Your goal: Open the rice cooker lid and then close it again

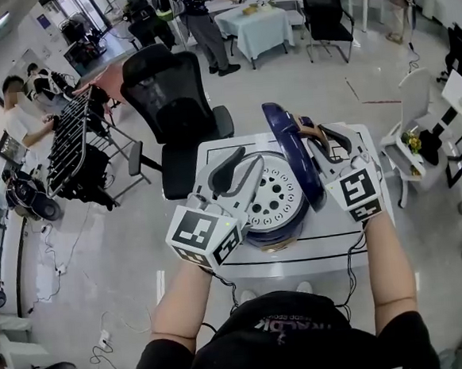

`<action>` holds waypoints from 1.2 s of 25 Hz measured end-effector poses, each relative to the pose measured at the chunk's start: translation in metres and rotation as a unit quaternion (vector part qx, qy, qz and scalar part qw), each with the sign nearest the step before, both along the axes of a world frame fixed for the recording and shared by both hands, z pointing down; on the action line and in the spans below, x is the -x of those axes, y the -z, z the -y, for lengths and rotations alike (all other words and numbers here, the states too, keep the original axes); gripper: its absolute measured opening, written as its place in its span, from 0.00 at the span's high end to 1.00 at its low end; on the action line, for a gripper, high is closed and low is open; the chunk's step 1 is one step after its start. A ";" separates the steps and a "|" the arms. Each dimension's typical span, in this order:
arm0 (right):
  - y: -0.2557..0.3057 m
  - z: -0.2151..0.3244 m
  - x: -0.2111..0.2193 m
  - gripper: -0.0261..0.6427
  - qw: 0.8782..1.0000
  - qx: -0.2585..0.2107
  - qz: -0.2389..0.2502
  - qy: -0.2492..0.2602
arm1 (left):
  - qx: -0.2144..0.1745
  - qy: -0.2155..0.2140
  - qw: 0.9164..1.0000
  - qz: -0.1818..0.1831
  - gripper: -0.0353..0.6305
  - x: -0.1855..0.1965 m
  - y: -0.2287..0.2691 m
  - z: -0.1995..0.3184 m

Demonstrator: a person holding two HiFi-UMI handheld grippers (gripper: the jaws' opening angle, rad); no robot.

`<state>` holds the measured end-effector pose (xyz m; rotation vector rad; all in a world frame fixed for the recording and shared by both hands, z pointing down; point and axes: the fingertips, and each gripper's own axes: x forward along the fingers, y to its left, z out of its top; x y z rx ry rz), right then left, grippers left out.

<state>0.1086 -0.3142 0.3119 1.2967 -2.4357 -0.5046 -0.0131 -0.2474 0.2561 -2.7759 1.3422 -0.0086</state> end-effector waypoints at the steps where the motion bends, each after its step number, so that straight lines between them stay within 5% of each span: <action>1: -0.001 0.001 -0.005 0.78 1.000 0.002 0.007 -0.002 | 0.004 0.000 1.000 0.000 0.74 -0.003 -0.003 0.000; 10: -0.004 0.013 -0.063 0.79 0.998 0.021 0.055 -0.002 | 0.034 0.008 0.999 -0.008 0.72 -0.056 -0.029 0.002; 30: -0.024 -0.007 -0.078 0.77 0.992 0.040 0.122 0.003 | 0.072 0.042 0.996 -0.037 0.67 -0.046 -0.072 -0.027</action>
